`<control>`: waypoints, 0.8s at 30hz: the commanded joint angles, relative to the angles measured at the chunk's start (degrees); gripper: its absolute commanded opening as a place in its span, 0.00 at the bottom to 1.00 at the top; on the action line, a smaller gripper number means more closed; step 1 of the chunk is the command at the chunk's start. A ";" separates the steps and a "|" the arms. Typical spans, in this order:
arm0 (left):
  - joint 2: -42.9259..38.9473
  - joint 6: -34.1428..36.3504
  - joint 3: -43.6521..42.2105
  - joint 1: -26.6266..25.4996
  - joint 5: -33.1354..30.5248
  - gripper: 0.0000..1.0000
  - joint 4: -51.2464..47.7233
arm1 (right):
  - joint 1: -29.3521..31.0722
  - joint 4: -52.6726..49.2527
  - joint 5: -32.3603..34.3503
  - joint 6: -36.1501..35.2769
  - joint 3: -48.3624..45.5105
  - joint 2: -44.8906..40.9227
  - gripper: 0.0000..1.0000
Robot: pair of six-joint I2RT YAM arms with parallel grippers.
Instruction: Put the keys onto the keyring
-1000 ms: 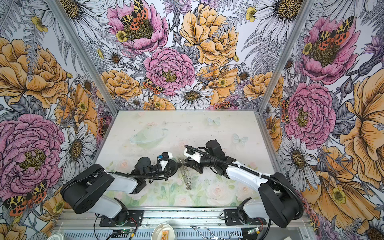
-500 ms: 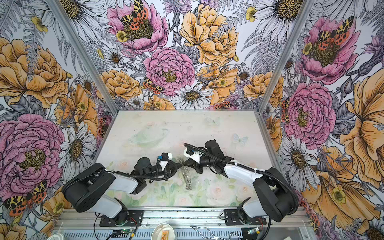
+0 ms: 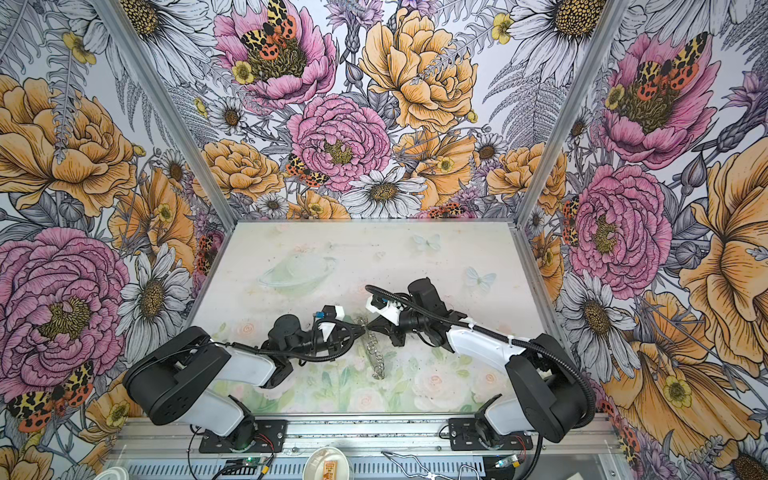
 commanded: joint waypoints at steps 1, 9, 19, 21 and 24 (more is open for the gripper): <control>-3.26 1.33 -0.80 0.93 -2.32 0.26 -1.20 | 1.65 -8.04 8.17 -2.38 5.58 -0.47 0.00; -10.97 3.50 -1.14 2.32 -3.14 0.31 -9.83 | 5.68 -17.49 18.38 -6.98 9.39 -2.84 0.00; -9.45 5.22 0.21 0.31 -3.62 0.30 -12.41 | 8.36 -17.93 27.14 -9.94 10.51 -1.26 0.00; -8.54 4.85 0.26 0.12 -3.84 0.31 -11.29 | 8.71 -17.86 27.94 -10.42 10.53 -0.78 0.00; -7.12 4.37 0.56 -0.25 -4.18 0.30 -9.98 | 9.55 -17.88 28.99 -11.30 10.40 -0.29 0.00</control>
